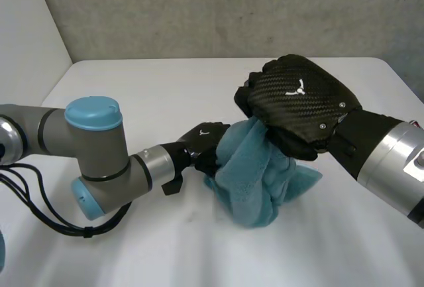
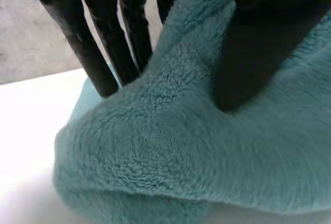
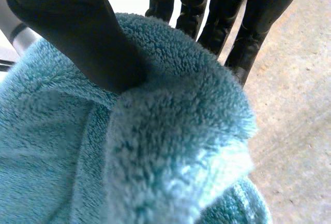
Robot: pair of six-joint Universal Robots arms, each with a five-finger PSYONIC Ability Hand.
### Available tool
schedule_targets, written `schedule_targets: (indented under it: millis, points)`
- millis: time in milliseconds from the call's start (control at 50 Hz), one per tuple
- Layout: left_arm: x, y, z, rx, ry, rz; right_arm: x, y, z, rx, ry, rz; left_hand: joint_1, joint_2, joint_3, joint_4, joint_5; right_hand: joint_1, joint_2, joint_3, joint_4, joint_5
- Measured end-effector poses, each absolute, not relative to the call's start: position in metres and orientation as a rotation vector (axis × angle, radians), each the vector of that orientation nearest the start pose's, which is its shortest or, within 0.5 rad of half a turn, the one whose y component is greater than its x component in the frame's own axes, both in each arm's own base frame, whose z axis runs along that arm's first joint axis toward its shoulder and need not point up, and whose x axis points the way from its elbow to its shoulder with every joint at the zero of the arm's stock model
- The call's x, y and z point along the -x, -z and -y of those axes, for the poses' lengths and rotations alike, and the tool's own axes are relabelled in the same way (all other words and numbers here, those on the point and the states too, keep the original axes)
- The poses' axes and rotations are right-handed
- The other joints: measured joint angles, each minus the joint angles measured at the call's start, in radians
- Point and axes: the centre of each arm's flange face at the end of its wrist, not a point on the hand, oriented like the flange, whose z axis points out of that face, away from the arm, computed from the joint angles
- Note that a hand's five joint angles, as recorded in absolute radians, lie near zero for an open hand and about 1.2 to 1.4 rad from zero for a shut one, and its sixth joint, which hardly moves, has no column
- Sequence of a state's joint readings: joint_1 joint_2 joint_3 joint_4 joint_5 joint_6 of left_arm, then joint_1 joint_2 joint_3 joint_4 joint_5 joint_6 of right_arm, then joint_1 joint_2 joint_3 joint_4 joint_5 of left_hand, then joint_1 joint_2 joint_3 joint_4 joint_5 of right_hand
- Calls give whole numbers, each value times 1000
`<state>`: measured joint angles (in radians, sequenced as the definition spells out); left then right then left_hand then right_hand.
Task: Fold the laundry
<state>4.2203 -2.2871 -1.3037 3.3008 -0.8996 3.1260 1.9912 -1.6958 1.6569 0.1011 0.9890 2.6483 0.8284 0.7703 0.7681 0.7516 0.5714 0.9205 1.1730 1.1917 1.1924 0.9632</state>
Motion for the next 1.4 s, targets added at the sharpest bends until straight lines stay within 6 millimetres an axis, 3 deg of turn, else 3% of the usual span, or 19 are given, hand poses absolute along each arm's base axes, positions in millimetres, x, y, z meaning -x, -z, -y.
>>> schedule_targets:
  millis: [60, 80, 100, 160, 180, 260, 280, 320, 420, 520, 680, 740, 760, 900, 960, 1080, 1260, 1340, 1400]
  points:
    - [353, -141, 261, 937, -1215, 1746, -270, -312, 158, 1365, 1869, -1521, 0, 0, 0, 0, 0, 0, 0, 0, 0, 0]
    - [358, -145, 270, 919, -1265, 1727, -268, -311, 166, 1362, 1885, -1536, 249, 320, 314, 341, 305, 0, 0, 0, 0, -1]
    - [360, -153, 283, 885, -1366, 1716, -267, -310, 186, 1365, 1933, -1561, 249, 402, 398, 435, 324, 0, 0, 0, 0, -1]
    - [355, -185, 311, 764, -1658, 1677, -267, -316, 221, 1365, 2058, -1573, 249, 409, 399, 439, 324, 0, 7, 0, 0, 0]
    - [355, -185, 311, 764, -1658, 1677, -267, -316, 221, 1365, 2058, -1573, 249, 409, 399, 439, 324, 0, 7, 0, 0, 0]
    - [336, -273, 337, 455, -2146, 1462, -271, -347, 277, 1277, 2380, -1530, 249, 409, 412, 439, 324, 0, 8, 0, 0, 4]
    - [336, -273, 337, 455, -2146, 1462, -271, -347, 277, 1277, 2380, -1530, 249, 409, 412, 439, 324, 0, 8, 0, 0, 4]
    - [324, -318, 330, 330, -2289, 1323, -277, -368, 298, 1183, 2553, -1458, 249, 409, 424, 439, 324, 0, 8, 0, 0, 6]
    - [312, -349, 307, 272, -2350, 1244, -289, -384, 305, 1079, 2672, -1349, 249, 409, 432, 440, 324, 0, 8, 0, 0, 8]
    - [303, -335, 277, 323, -2293, 1360, -303, -371, 297, 1042, 2629, -1327, 249, 415, 441, 444, 324, 21, 8, 0, 0, 21]
    - [293, -243, 221, 518, -2014, 1812, -305, -281, 281, 1160, 2324, -1608, 249, 420, 442, 444, 324, 21, 8, 0, 0, 21]
    - [291, -228, 213, 545, -1962, 1886, -303, -257, 277, 1194, 2239, -1691, 249, 420, 442, 444, 324, 21, 8, 0, 0, 21]
    - [288, -199, 198, 595, -1848, 2041, -298, -228, 272, 1236, 2122, -1801, 249, 420, 442, 444, 324, 21, 8, 0, 0, 21]
    - [274, -159, 170, 674, -1624, 2360, -286, -186, 256, 1325, 1896, -1986, 126, 149, 166, 169, 192, 21, 8, 0, 1, 21]
    - [270, -156, 162, 694, -1577, 2425, -281, -177, 249, 1366, 1828, -2031, -165, -58, -50, -48, -40, 21, 8, 0, 0, 21]
    - [274, -169, 153, 714, -1588, 2401, -276, -174, 239, 1399, 1788, -2048, -433, -364, -351, -356, -353, 21, 8, 0, 0, 21]
    - [281, -207, 155, 675, -1708, 2255, -268, -174, 225, 1396, 1776, -2029, -542, -501, -493, -488, -489, 18, -40, -59, -61, -2]
    - [281, -220, 164, 638, -1759, 2221, -266, -174, 213, 1410, 1761, -1963, -542, -501, -493, -488, -489, -61, -174, -199, -191, -118]
    - [279, -227, 174, 608, -1791, 2208, -264, -179, 204, 1416, 1756, -1897, -541, -501, -493, -488, -489, -294, -443, -460, -461, -389]
